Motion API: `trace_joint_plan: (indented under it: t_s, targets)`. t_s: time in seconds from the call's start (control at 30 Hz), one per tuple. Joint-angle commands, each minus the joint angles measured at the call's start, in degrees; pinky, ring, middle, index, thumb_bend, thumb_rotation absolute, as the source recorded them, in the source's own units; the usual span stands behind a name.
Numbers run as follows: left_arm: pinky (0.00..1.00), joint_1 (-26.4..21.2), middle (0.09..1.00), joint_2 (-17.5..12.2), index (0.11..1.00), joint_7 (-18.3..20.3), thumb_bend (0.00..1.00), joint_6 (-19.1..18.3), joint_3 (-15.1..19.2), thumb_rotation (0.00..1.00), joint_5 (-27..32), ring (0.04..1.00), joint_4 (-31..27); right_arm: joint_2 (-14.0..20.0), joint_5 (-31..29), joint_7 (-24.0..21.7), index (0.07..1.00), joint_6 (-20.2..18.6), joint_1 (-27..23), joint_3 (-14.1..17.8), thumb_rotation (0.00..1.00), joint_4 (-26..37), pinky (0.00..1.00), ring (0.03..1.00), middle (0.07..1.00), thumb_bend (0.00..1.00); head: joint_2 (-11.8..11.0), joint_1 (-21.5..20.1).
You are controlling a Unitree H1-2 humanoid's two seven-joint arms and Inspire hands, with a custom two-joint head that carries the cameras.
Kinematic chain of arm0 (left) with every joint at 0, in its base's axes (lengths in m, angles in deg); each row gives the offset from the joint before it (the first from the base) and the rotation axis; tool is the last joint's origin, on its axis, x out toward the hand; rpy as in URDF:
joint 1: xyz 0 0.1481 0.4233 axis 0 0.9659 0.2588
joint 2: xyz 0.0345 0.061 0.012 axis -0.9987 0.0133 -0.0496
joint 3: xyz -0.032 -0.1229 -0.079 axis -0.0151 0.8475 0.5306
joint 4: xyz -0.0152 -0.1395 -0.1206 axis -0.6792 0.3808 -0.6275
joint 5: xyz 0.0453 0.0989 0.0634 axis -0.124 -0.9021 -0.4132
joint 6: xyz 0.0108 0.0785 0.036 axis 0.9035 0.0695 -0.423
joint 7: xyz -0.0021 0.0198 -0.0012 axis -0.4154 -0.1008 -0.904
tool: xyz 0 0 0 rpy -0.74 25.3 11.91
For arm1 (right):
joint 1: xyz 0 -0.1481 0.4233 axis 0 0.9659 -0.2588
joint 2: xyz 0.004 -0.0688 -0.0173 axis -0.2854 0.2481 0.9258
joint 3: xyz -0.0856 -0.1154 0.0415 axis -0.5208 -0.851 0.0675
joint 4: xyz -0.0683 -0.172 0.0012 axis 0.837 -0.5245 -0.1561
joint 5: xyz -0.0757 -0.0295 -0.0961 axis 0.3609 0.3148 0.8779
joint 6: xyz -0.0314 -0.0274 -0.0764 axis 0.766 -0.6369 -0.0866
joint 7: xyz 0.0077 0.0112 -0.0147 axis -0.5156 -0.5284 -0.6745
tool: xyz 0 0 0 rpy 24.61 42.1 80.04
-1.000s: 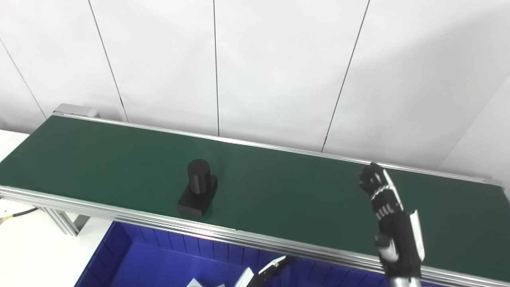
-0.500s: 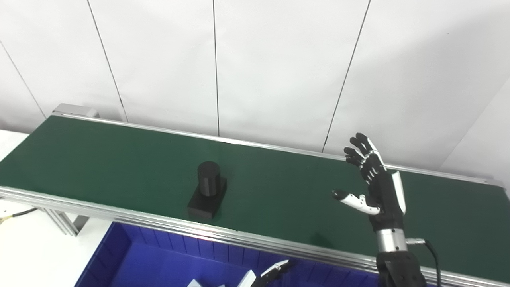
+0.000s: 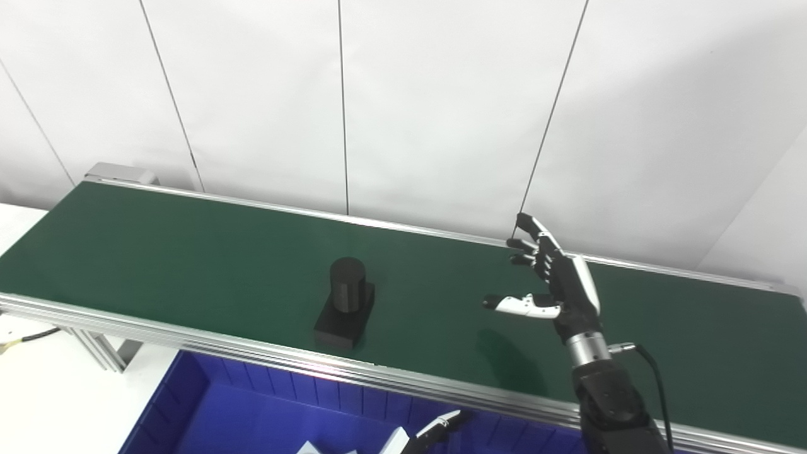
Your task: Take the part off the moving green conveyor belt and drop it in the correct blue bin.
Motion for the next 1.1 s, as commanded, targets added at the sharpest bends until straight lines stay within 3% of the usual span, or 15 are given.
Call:
trace_joint_plan:
  t_s: [0.0,0.3,0.43,0.7,1.07]
  targets:
    - [0.84,-1.41,0.888,1.3,0.865,-0.77,0.93,1.92,-0.66,0.89,-1.27,0.873,-0.74,-0.54,2.18,3.81,0.877,1.9,-3.54,-0.88,0.13,-0.26,0.62,0.756,0.881,1.0,0.12,0.29]
    - [0.83,-1.47,0.883,0.85,0.861,-2.96,0.94,1.92,-2.65,0.89,-2.22,0.869,-1.48,-2.8,4.45,7.96,0.848,1.9,-5.8,-4.27,0.11,-4.49,0.61,0.733,0.827,1.0,0.6,1.08]
    - [0.83,-1.69,0.883,0.62,0.86,-4.22,0.92,1.92,-3.65,0.89,-2.74,0.866,-1.37,-3.81,4.26,7.61,0.829,1.9,-6.82,-5.27,0.09,-6.67,0.68,0.757,0.783,1.0,0.71,1.35]
    - [0.83,-1.75,0.881,0.29,0.857,-4.43,0.91,1.92,-4.38,0.88,-2.41,0.864,-1.73,-4.31,5.34,8.72,0.821,1.9,-8.6,-7.71,0.14,-10.38,0.71,0.766,0.784,1.0,0.71,1.21]
    - [0.83,-1.19,0.881,0.09,0.856,-3.35,0.92,1.92,-4.09,0.86,-1.88,0.868,-2.45,-4.05,5.68,8.92,0.823,1.9,-9.44,-8.56,0.16,-12.36,0.71,0.783,0.814,1.0,0.76,0.9]
